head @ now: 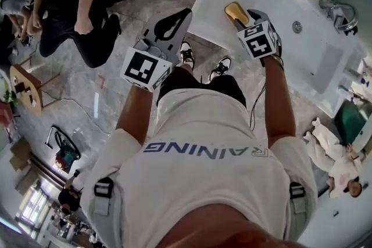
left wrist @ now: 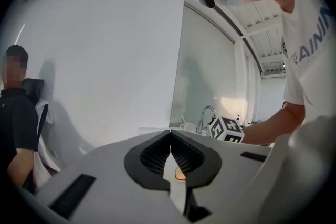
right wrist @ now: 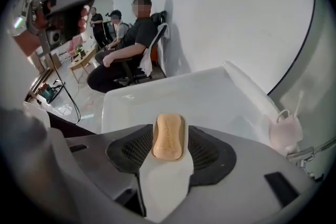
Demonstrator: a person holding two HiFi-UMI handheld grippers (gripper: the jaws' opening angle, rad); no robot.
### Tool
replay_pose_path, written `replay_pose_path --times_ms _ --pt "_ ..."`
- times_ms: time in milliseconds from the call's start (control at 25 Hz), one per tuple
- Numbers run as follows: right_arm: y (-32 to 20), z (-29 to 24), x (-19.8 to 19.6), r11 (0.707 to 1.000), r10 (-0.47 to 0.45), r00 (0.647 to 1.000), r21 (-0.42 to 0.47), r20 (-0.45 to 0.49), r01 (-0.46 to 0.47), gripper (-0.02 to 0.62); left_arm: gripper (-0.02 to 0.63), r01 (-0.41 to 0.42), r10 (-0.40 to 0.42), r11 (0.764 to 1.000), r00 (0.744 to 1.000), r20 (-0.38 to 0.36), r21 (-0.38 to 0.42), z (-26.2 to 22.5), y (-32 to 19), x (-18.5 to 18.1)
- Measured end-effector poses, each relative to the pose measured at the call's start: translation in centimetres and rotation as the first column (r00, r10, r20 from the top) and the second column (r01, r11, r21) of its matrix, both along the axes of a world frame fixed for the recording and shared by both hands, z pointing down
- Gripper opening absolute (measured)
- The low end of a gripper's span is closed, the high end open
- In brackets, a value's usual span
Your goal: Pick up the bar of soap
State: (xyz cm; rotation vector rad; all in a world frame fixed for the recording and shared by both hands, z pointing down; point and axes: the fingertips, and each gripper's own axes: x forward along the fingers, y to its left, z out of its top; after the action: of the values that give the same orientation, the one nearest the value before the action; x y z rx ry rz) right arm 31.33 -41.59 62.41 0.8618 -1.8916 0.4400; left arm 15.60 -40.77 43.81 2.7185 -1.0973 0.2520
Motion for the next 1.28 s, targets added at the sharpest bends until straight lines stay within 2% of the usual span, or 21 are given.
replay_pose_path --times_ms 200,760,960,1280 --pt "-0.4 4.4 -0.4 0.995 -0.025 0.999 -0.099 -0.042 0.021 0.225 0.009 0.019 -0.020 0.998 0.999 -0.026 -0.057 1.9 -0.6 -1.3" --pt "-1.3 6.5 -0.8 0.976 -0.130 0.975 -0.197 -0.179 0.094 0.212 0.009 -0.024 0.016 0.993 0.998 -0.068 -0.112 3.6 -0.7 -0.5" --pt "-1.3 6.3 -0.7 0.987 -0.088 0.987 -0.145 -0.138 0.068 0.196 0.009 -0.032 0.026 0.994 0.998 -0.063 -0.108 3.0 -0.3 -0.4" --pt "-2.0 2.2 -0.3 0.999 0.013 1.000 0.034 -0.011 -0.012 0.190 0.009 -0.045 0.041 0.996 0.998 -0.046 -0.076 1.4 -0.3 0.3"
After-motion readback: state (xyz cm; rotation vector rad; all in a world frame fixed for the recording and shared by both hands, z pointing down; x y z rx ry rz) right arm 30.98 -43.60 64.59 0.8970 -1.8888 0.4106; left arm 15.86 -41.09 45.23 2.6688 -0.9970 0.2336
